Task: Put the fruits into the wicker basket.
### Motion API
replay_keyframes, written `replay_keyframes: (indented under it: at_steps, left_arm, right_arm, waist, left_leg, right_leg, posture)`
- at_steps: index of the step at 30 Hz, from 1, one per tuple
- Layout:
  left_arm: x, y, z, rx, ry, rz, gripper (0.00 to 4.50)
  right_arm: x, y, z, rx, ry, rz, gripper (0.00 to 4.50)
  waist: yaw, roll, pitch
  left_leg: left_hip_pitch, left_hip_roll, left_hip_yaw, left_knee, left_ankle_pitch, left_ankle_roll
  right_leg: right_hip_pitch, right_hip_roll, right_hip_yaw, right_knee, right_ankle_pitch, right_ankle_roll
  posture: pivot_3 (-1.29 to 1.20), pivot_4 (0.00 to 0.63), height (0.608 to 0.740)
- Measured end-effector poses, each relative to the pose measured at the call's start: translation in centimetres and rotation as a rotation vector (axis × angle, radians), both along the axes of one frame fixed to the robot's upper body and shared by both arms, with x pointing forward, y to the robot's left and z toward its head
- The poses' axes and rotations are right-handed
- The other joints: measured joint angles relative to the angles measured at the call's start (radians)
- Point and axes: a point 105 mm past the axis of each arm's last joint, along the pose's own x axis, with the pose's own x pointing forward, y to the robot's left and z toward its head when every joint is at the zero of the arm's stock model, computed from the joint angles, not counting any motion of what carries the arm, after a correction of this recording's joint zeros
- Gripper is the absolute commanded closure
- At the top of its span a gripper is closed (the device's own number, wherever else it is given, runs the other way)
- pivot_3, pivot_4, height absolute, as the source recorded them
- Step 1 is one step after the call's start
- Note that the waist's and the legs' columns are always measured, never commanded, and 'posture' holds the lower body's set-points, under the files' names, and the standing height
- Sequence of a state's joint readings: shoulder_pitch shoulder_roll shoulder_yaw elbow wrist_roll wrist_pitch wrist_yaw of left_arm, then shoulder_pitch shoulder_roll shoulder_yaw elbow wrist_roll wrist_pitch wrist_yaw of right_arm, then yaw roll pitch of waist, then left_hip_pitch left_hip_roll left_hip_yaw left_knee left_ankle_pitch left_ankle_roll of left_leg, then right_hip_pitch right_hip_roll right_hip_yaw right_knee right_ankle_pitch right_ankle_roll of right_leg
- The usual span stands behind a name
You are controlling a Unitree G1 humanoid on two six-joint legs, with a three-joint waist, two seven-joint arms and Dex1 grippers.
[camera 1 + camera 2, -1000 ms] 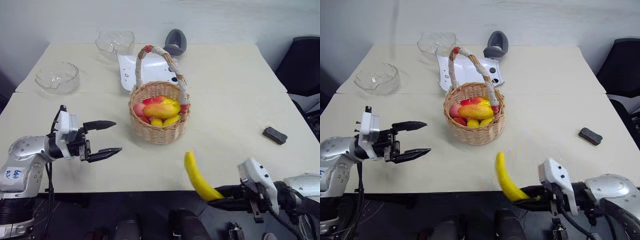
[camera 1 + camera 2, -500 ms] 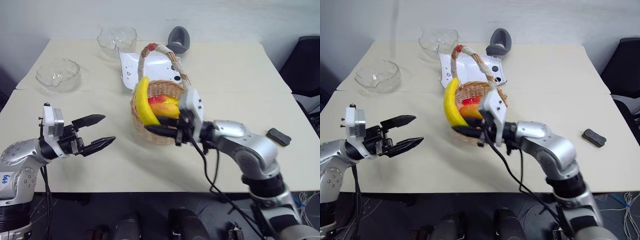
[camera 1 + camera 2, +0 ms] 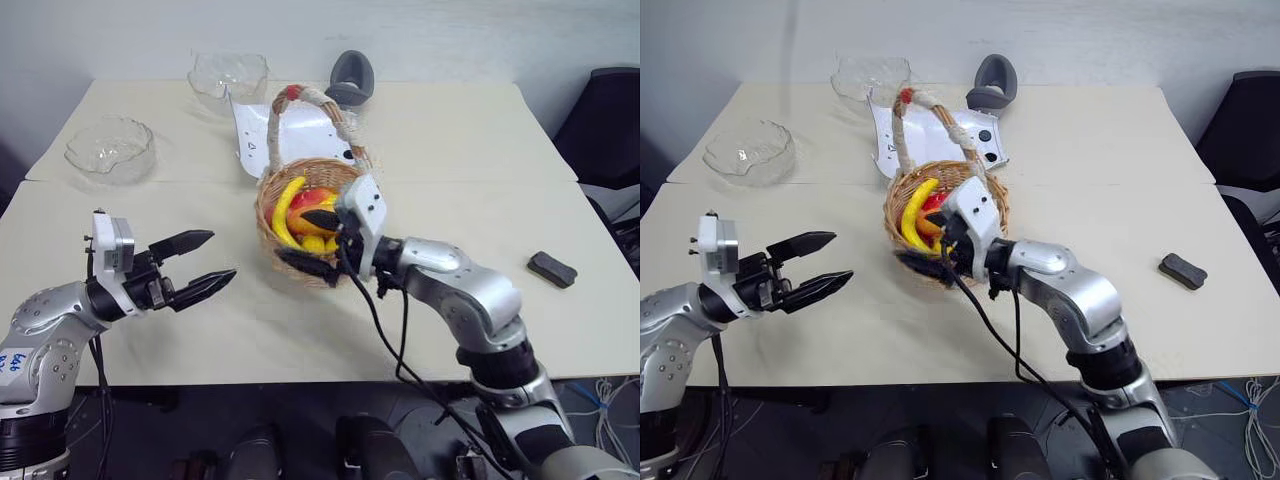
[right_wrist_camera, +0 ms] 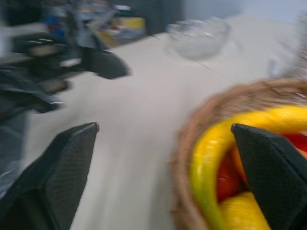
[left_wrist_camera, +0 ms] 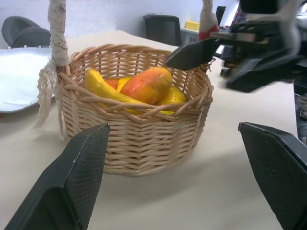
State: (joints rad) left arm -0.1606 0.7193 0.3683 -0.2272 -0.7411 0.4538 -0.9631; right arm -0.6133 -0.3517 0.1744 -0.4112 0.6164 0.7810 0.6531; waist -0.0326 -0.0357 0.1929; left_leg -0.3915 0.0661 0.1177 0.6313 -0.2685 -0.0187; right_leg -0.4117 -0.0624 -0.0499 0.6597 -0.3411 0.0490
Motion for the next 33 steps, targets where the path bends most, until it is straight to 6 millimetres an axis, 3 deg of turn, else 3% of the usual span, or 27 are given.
replay_keyframes:
  at_steps: [3, 6, 10, 12, 14, 16, 20, 27, 30, 33]
  left_arm:
    - [0.0, -0.1, 0.2, 0.004, -0.013, -0.005, 0.0]
    - [0.1, -0.2, 0.5, 0.009, -0.029, -0.014, 0.0]
    - [0.1, -0.1, 0.7, 0.0, -0.022, -0.018, 0.0]
    - [0.1, 0.0, 0.7, -0.013, 0.0, -0.014, 0.0]
    - [0.2, 0.1, 0.6, -0.017, 0.016, -0.003, 0.0]
    - [0.3, 0.1, 0.5, -0.019, 0.026, 0.003, 0.0]
    - [0.1, -0.2, 0.3, -0.035, 0.075, -0.028, 0.0]
    - [0.0, -0.2, 0.3, -0.032, 0.072, -0.031, 0.0]
    - [0.0, -0.2, 0.3, -0.031, 0.069, -0.027, 0.0]
    - [-0.1, -0.1, 0.1, -0.031, 0.076, -0.027, 0.0]
  right_arm:
    - [-2.1, -1.7, 0.2, 0.036, 0.015, 0.105, 0.05]
    - [-3.8, -5.6, -1.1, -0.001, 0.078, 0.106, 0.05]
    - [-3.1, -10.3, -2.7, -0.012, 0.091, -0.06, 0.05]
    - [-1.7, -13.4, -3.8, -0.037, 0.08, -0.202, 0.05]
    - [-0.4, -14.8, -3.9, -0.038, 0.041, -0.289, 0.05]
    - [0.9, -14.2, -2.9, 0.002, -0.024, -0.314, 0.05]
    - [2.7, -10.9, -0.5, 0.109, -0.123, -0.293, 0.05]
    - [5.9, -6.5, 0.0, 0.09, -0.145, -0.288, 0.05]
    - [7.3, -6.1, 0.6, 0.05, -0.128, -0.303, 0.67]
    - [7.6, -6.1, 1.1, 0.044, -0.125, -0.308, 1.68]
  waist:
    - [0.002, 0.0, 0.0]
    - [0.007, 0.0, 0.0]
    - [0.002, 0.0, 0.0]
    - [0.0, 0.0, 0.0]
    - [-0.006, 0.0, 0.0]
    - [-0.015, 0.0, 0.0]
    - [-0.022, 0.0, 0.0]
    - [-0.021, 0.0, 0.0]
    - [-0.019, 0.0, 0.0]
    - [-0.02, 0.0, 0.0]
  left_leg:
    - [0.0, 0.0, 0.0, 0.001, -0.001, 0.002]
    - [0.001, -0.001, -0.001, 0.001, -0.001, 0.003]
    - [0.002, -0.001, 0.0, 0.001, -0.001, 0.003]
    - [0.003, -0.001, 0.001, 0.001, -0.001, 0.003]
    - [0.004, -0.001, 0.002, 0.0, 0.001, 0.001]
    - [0.004, 0.0, 0.002, 0.0, 0.003, -0.001]
    - [0.004, 0.001, 0.001, -0.002, 0.006, -0.006]
    - [0.002, 0.0, 0.001, 0.0, 0.006, -0.006]
    - [0.002, 0.0, 0.001, 0.0, 0.006, -0.006]
    - [0.002, 0.0, 0.001, -0.001, 0.006, -0.006]
  right_leg:
    - [0.001, -0.001, 0.0, -0.001, 0.0, 0.001]
    - [0.003, -0.001, 0.0, -0.002, 0.0, 0.001]
    - [0.004, 0.0, 0.001, -0.002, 0.001, 0.001]
    - [0.004, 0.0, 0.001, -0.001, 0.001, 0.001]
    - [0.003, 0.001, 0.002, 0.0, 0.001, 0.0]
    - [0.003, 0.002, 0.002, 0.001, 0.002, -0.001]
    - [0.002, 0.003, 0.001, 0.001, 0.002, -0.001]
    - [0.001, 0.001, 0.002, 0.0, 0.002, -0.001]
    - [0.001, 0.001, 0.001, 0.001, 0.002, -0.001]
    - [0.001, 0.001, 0.001, 0.001, 0.002, -0.001]
  posture:
    - [0.0, 0.15, 0.74]
    - [0.0, 0.15, 0.74]
    - [0.0, 0.15, 0.74]
    - [0.0, 0.15, 0.74]
    - [0.0, 0.15, 0.74]
    - [0.0, 0.15, 0.74]
    - [0.0, 0.15, 0.74]
    - [0.0, 0.15, 0.74]
    - [0.0, 0.15, 0.74]
    - [0.0, 0.15, 0.74]
